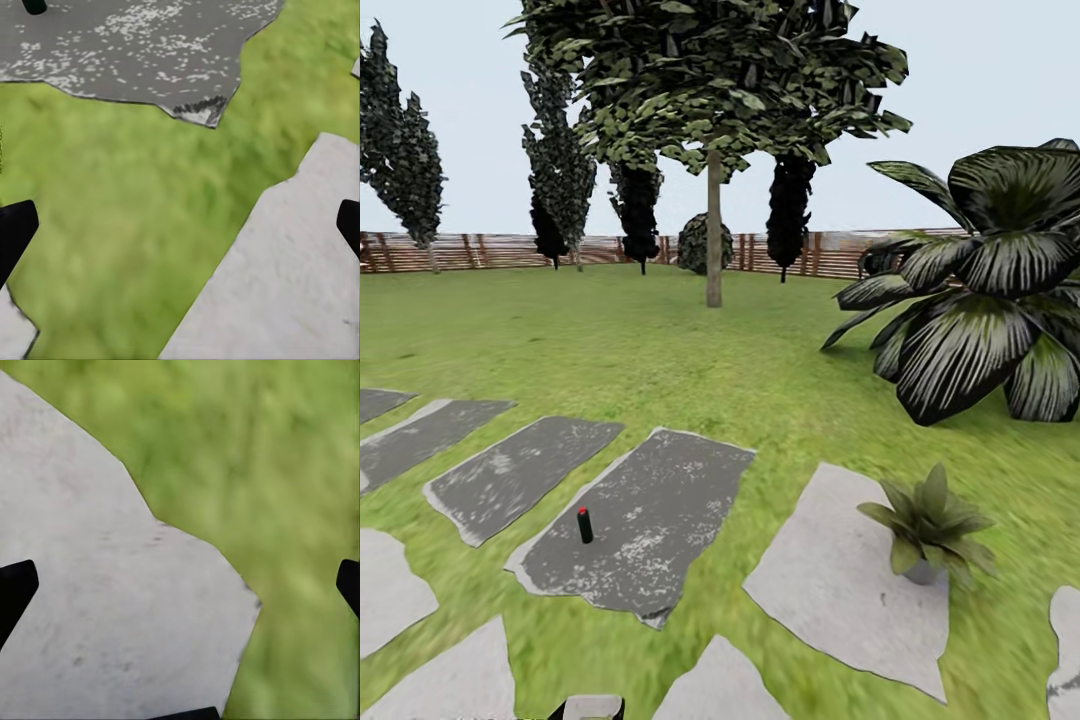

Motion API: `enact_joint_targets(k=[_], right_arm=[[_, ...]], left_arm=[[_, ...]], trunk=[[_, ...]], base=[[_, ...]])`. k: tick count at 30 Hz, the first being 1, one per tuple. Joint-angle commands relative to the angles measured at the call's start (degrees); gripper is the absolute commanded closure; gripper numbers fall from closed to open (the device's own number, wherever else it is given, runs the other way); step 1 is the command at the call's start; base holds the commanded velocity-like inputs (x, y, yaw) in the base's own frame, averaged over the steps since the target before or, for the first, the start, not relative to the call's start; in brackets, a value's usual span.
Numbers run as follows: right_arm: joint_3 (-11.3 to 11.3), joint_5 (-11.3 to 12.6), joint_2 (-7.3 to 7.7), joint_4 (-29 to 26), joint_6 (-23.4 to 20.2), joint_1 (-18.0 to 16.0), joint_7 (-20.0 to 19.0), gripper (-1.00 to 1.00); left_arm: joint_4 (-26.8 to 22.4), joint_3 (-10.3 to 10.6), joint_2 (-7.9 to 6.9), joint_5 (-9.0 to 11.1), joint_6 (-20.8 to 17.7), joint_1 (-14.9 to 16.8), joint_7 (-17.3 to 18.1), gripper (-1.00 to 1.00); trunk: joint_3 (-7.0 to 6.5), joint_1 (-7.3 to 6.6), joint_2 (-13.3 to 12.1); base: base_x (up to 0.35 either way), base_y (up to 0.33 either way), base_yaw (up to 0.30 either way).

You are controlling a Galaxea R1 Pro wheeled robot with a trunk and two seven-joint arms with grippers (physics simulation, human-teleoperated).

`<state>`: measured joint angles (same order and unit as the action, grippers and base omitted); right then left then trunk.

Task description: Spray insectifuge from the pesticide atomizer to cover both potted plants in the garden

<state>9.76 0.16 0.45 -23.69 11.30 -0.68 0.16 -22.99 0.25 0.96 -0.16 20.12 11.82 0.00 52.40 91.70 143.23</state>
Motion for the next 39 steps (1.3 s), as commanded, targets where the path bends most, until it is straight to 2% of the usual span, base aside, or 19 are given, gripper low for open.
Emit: enact_joint_targets(k=[1,39], right_arm=[[0.1,0.0,-0.01,0.0,0.2,0.0,0.0,-1.0],[0.1,0.0,-0.01,0.0,0.2,0.0,0.0,-1.0]], left_arm=[[0.1,0.0,0.0,0.0,0.2,0.0,0.0,-1.0],[0.1,0.0,0.0,0.0,0.2,0.0,0.0,-1.0]], trunk=[[0.06,0.0,0.0],[0.06,0.0,0.0]], base=[[0.082,-0.16,0.244],[0.003,-0.076,0.244]])
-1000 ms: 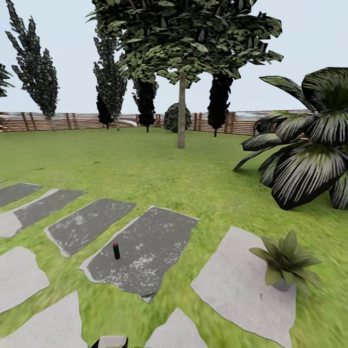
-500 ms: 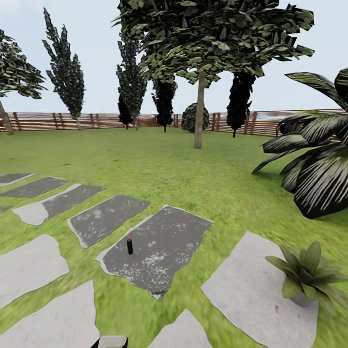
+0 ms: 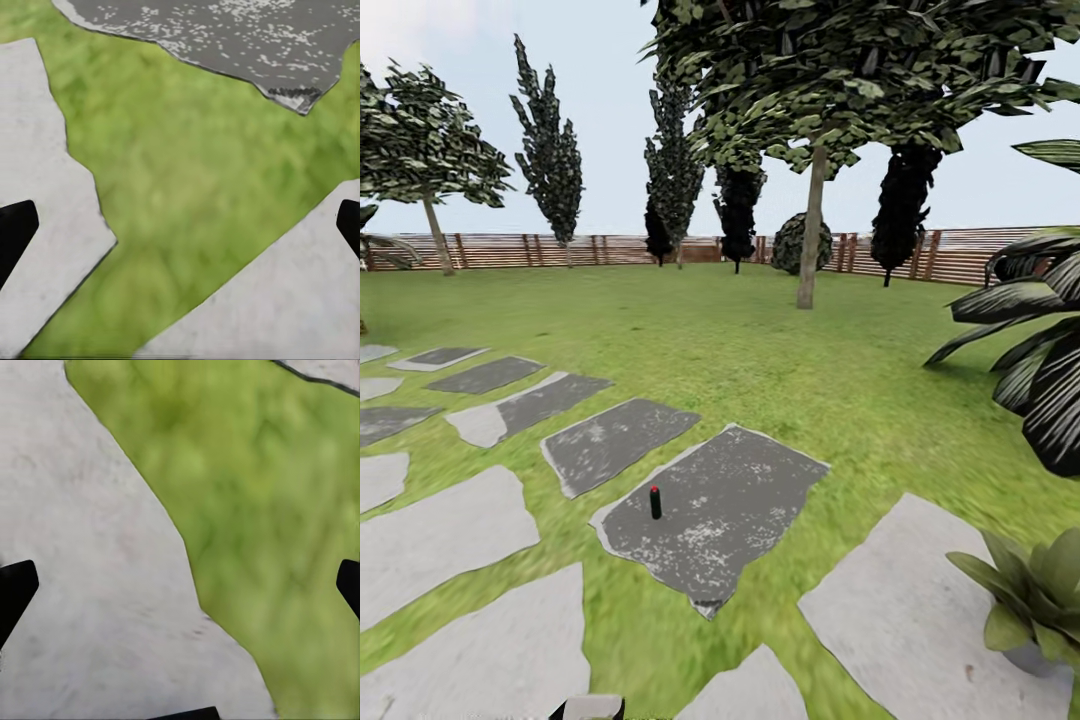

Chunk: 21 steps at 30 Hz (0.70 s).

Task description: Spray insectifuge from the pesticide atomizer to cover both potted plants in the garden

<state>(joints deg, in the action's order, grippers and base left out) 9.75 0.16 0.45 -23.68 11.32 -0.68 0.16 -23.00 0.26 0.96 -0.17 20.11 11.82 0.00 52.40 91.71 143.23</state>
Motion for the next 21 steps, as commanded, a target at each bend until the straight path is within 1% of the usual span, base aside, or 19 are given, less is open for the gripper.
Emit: enact_joint_targets(k=[1,21], right_arm=[[0.1,0.0,-0.01,0.0,0.2,0.0,0.0,-1.0],[0.1,0.0,-0.01,0.0,0.2,0.0,0.0,-1.0]], left_arm=[[0.1,0.0,0.0,0.0,0.2,0.0,0.0,-1.0],[0.1,0.0,0.0,0.0,0.2,0.0,0.0,-1.0]], trunk=[[0.06,-0.01,0.0],[0.06,-0.01,0.0]], base=[[0.0,-0.071,0.244],[0.0,-0.071,0.244]])
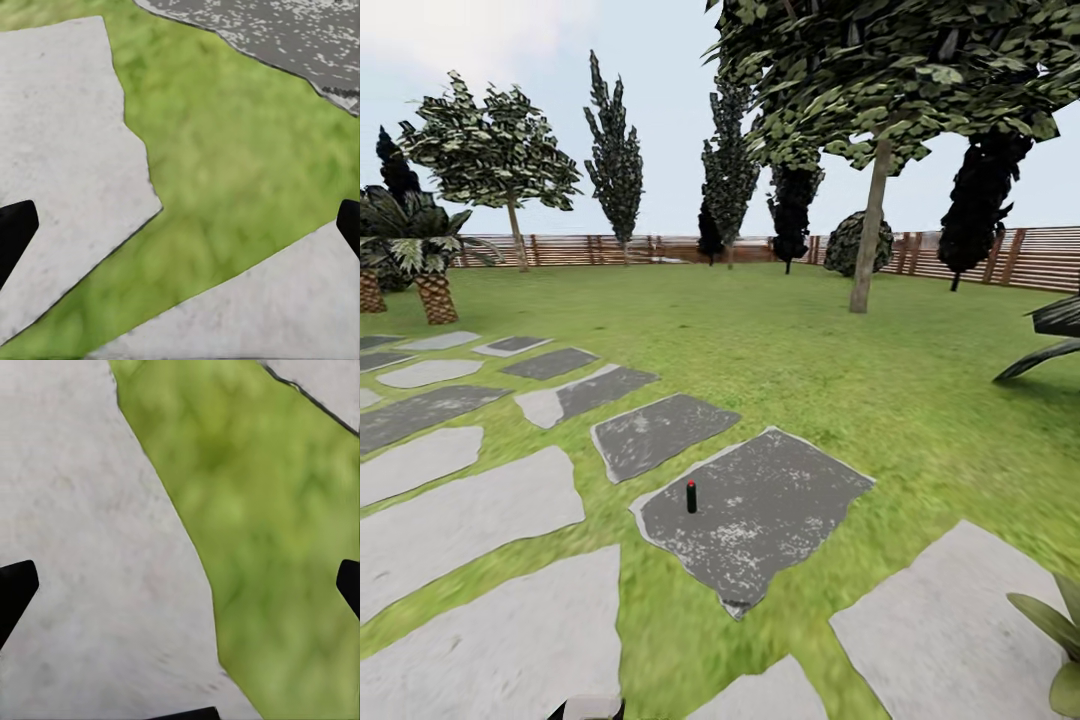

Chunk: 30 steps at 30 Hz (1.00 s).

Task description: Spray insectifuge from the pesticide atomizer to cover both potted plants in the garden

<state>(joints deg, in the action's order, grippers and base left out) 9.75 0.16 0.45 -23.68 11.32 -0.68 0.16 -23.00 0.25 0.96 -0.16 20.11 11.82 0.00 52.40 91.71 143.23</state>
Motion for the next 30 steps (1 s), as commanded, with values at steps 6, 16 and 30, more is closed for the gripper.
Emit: enact_joint_targets(k=[6,16,30], right_arm=[[0.1,0.0,-0.01,0.0,0.2,0.0,0.0,-1.0],[0.1,0.0,-0.01,0.0,0.2,0.0,0.0,-1.0],[-0.2,-0.5,-0.03,0.1,0.7,0.0,0.0,-1.0]], left_arm=[[0.1,0.0,0.01,0.0,0.2,0.0,0.0,-1.0],[0.1,0.0,0.01,0.0,0.2,0.0,0.0,-1.0],[0.1,0.0,0.01,0.0,0.2,0.0,0.0,-1.0]], trunk=[[0.06,-0.01,0.0],[0.06,-0.01,0.0],[0.06,-0.01,0.0]], base=[[0.0,-0.071,0.244],[0.0,-0.091,0.244],[0.0,-0.106,0.082]])
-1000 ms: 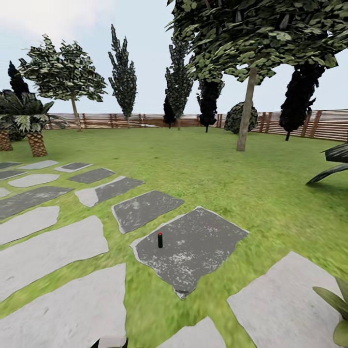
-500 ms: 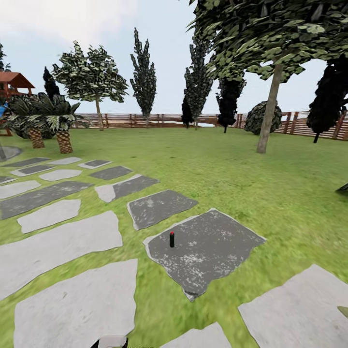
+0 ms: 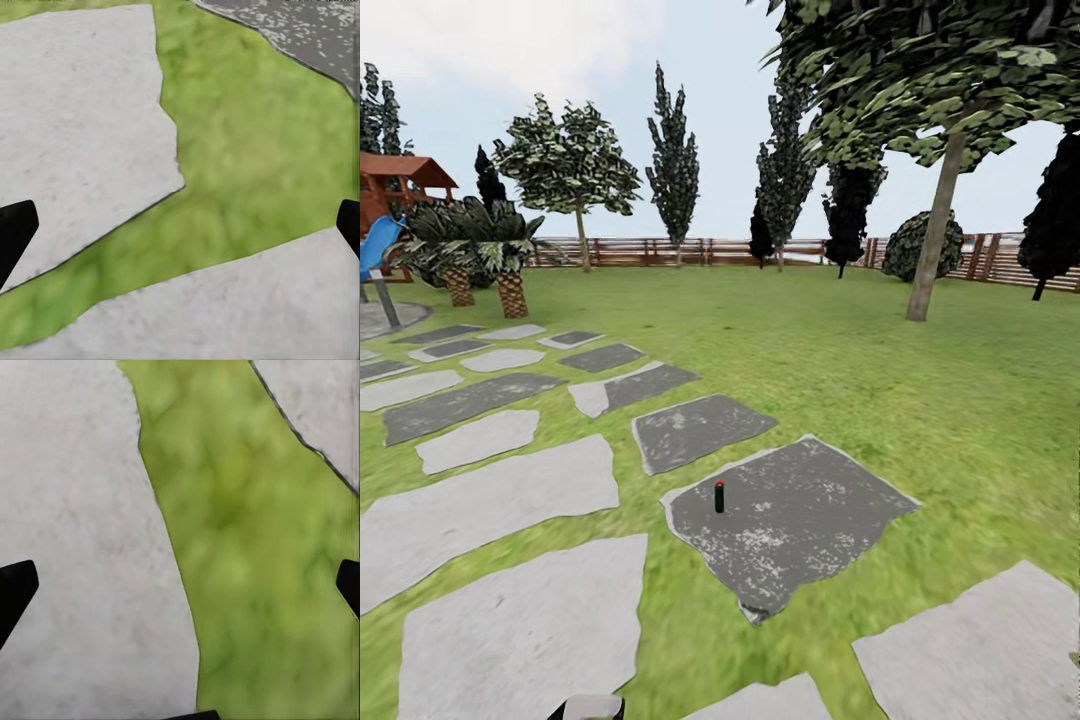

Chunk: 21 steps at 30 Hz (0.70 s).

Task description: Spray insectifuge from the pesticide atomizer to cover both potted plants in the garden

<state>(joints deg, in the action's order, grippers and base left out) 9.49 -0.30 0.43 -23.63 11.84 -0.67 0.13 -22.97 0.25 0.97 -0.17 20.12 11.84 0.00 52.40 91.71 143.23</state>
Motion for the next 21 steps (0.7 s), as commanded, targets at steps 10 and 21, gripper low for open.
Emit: enact_joint_targets(k=[10,21], right_arm=[[0.3,0.5,-0.08,0.0,0.1,0.0,0.0,-1.0],[0.3,0.5,-0.08,0.0,0.1,0.0,0.0,-1.0]], left_arm=[[0.0,0.0,0.0,0.0,0.2,0.0,0.0,-1.0],[0.1,0.0,-0.02,0.0,0.2,0.0,0.0,-1.0]], trunk=[[0.05,-0.01,0.0],[0.15,-0.01,0.0]], base=[[0.045,-0.239,0.0],[0.148,-0.258,0.18]])
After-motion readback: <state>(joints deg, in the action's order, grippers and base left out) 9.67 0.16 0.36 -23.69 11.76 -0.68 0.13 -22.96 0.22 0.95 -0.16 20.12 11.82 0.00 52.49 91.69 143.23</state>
